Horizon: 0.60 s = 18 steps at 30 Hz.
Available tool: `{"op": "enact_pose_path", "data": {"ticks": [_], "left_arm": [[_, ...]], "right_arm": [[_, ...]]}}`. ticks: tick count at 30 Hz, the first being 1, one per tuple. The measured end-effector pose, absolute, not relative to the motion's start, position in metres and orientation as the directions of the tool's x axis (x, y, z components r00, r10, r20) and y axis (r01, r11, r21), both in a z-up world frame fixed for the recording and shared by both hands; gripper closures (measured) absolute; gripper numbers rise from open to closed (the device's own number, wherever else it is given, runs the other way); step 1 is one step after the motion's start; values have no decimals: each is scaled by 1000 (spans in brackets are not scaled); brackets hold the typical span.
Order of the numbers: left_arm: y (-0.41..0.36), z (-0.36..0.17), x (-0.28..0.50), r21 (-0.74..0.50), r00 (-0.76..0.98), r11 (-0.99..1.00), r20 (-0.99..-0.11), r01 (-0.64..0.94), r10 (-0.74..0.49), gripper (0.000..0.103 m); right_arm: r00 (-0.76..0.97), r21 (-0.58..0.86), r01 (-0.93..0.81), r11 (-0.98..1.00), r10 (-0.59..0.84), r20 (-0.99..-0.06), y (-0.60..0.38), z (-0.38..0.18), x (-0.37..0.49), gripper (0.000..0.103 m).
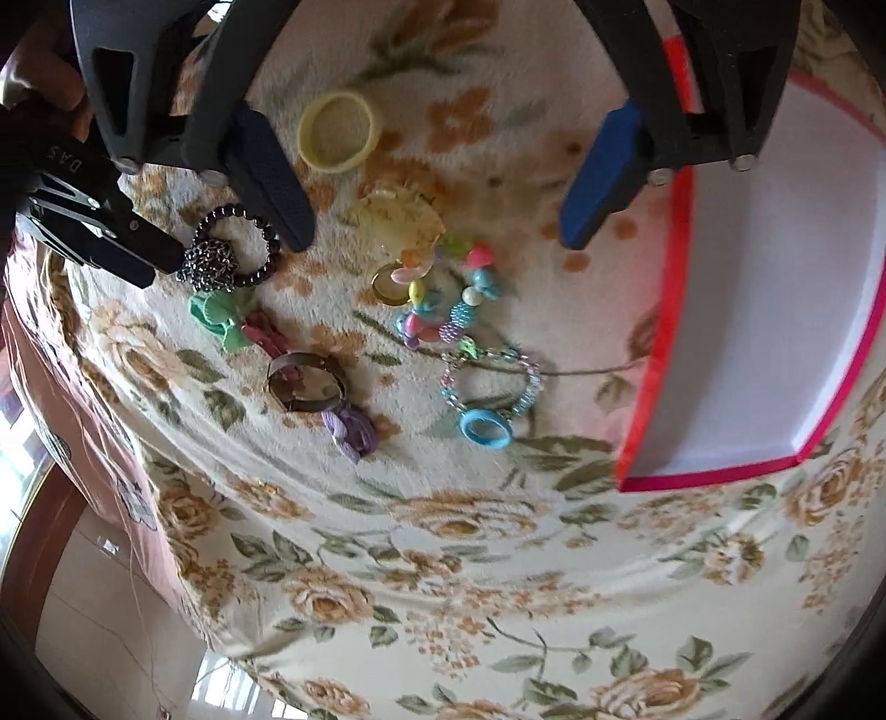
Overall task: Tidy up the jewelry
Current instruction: 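Grasp the yellow claw clip with the left tool while the right tool grasps the silver chain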
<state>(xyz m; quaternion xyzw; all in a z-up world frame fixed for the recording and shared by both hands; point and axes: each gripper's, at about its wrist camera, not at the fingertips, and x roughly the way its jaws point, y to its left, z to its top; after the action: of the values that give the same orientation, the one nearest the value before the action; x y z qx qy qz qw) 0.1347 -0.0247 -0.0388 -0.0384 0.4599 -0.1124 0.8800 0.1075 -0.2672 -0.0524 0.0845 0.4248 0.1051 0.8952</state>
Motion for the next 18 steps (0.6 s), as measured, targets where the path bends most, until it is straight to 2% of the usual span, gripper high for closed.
{"op": "enact_pose_path", "data": {"ticks": [2, 7, 8, 10, 14, 16, 18], "left_arm": [[-30, -45, 141, -178, 535, 969, -809, 170, -242, 35], [-32, -61, 151, -216, 488, 958, -826, 190, -283, 60], [-31, -63, 151, -216, 488, 958, -826, 189, -283, 62], [-28, -64, 151, -231, 492, 954, -818, 192, -298, 62], [-22, -62, 148, -243, 503, 951, -807, 193, -308, 63], [-19, -59, 144, -247, 514, 949, -799, 195, -314, 63], [-17, -54, 139, -252, 524, 947, -789, 198, -319, 63]], "right_arm": [[604, 237, -115, 965, 257, -754, -267, -59, 113, 44], [585, 229, -120, 966, 255, -770, -263, -69, 123, 66], [586, 228, -126, 966, 258, -768, -261, -69, 122, 70], [580, 233, -150, 961, 277, -766, -257, -70, 120, 87], [586, 220, -162, 962, 273, -763, -252, -65, 119, 91], [593, 236, -160, 959, 284, -753, -253, -61, 118, 97], [608, 238, -163, 958, 287, -740, -254, -54, 115, 97]]}}
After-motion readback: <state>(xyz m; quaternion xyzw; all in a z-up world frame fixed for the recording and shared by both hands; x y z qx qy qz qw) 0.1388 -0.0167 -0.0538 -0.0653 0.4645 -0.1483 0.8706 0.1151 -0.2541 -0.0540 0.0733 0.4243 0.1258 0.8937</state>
